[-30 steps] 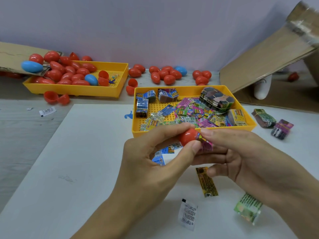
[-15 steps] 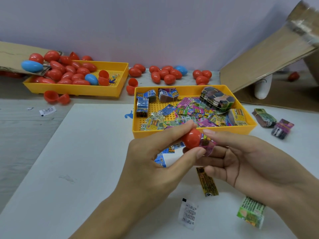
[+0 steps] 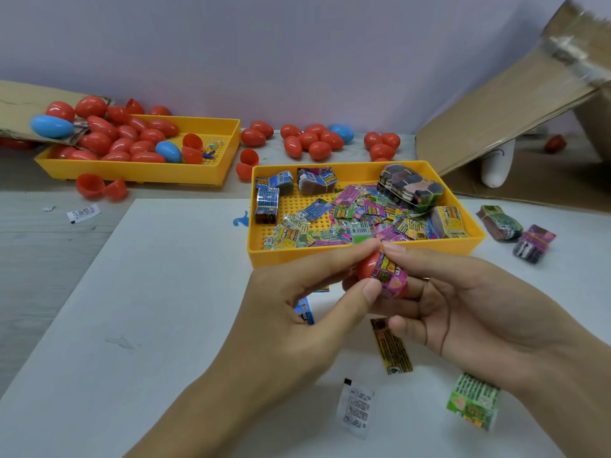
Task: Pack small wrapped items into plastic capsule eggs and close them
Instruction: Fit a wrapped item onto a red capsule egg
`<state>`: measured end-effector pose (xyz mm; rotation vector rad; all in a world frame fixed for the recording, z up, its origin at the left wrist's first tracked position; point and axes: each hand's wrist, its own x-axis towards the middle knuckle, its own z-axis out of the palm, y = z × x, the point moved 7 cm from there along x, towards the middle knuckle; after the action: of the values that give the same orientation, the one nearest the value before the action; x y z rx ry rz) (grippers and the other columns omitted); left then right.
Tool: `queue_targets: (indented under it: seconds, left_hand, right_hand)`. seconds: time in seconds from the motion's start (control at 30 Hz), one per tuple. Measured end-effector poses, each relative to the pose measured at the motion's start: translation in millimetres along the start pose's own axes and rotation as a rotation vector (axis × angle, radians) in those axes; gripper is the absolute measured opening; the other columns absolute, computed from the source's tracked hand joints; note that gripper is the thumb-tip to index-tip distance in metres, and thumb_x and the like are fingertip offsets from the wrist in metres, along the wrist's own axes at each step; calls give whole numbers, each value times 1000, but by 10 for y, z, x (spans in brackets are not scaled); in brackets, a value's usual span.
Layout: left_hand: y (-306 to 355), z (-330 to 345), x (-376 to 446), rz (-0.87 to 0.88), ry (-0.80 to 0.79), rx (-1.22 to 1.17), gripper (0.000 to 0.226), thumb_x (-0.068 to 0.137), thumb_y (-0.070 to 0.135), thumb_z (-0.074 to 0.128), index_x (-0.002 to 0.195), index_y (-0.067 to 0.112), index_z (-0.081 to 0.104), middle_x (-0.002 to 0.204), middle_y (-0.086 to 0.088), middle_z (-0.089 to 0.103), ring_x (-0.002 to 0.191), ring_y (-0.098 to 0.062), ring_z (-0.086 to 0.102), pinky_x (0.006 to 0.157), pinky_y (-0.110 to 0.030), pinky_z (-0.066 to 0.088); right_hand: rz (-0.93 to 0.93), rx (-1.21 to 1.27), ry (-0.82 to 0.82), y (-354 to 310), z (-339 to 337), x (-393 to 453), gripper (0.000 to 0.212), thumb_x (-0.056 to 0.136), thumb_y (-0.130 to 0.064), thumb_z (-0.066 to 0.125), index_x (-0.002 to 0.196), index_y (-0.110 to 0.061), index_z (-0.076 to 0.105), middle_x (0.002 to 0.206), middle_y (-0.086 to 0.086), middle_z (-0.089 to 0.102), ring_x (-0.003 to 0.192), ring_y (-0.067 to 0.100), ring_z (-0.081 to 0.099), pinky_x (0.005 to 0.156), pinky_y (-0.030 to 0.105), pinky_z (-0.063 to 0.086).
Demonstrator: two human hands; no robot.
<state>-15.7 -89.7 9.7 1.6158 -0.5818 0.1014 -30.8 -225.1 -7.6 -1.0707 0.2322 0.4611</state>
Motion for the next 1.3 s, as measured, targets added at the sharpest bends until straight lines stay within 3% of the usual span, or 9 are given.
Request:
queue_targets:
  seconds: [0.1,0.2,0.3,0.43,0.9,1.03,1.13,1.2,1.3]
  left_hand:
    - [-2,-2,-2,-7,-1,-26,36,83,26,75,119,24,69,110,13,74,105,-10,70,91,-24,54]
    - [-5,27,-8,13,-5,-26,44,81,19,77,124,22,66,110,11,74,102,-11,70,90,-22,54]
    - [5,4,6,68,19,-27,47,81,18,79,125,28,66,112,10,73,102,-15,70,90,-24,54]
    - [-29,-103,59,79,72,-148,50,80,18,76,128,29,65,111,-1,69,105,-26,68,88,-25,54]
    - [-104,-69,63,30,35,-179,30,79,17,76,109,19,72,109,-5,67,100,-29,70,86,-29,57]
    - [-41,-64,66,95,9,-80,30,78,11,80,107,17,74,110,1,67,106,-28,67,87,-29,56]
    - [-30,-16,43,98,-35,-8,42,78,10,80,117,20,68,110,1,67,107,-24,66,87,-30,56]
    - [-101,-50,43,-11,10,-43,57,74,27,84,126,33,61,109,5,67,101,-21,69,80,-28,58]
    - [-186,-81,54,-215,51,-167,43,74,55,72,111,33,68,87,-1,67,69,-18,69,57,-32,57]
  right_hand:
    - [-5,-15,-17,4,-1,2,25,67,-28,78,89,-15,80,87,13,74,69,21,73,47,22,55]
    - [-27,-60,-10,1,-26,6,37,65,-33,84,95,-12,79,96,18,74,75,21,72,51,23,55]
    - [-31,-64,-21,-15,-13,4,33,73,-34,79,99,-13,79,101,18,74,75,19,73,52,22,56]
    - [-46,-106,-10,-40,-1,-8,26,73,-37,74,86,-16,81,94,13,77,85,23,75,49,22,55]
    - [-162,-285,109,-101,-71,-24,22,65,-23,87,82,-13,77,92,15,76,81,25,75,47,24,53]
    - [-114,-235,123,-63,-24,-15,35,66,-49,77,81,-17,79,84,13,75,72,22,73,42,24,49]
    - [-263,-352,168,-118,-18,-30,36,64,-45,74,80,-12,78,78,13,74,67,21,72,41,24,48]
    - [-432,-406,205,-215,-31,-77,30,63,-34,78,82,-11,78,78,12,75,66,19,72,45,23,51]
    - [-645,-534,215,-295,12,-151,28,65,-19,88,90,-18,75,86,3,77,76,13,73,55,26,57]
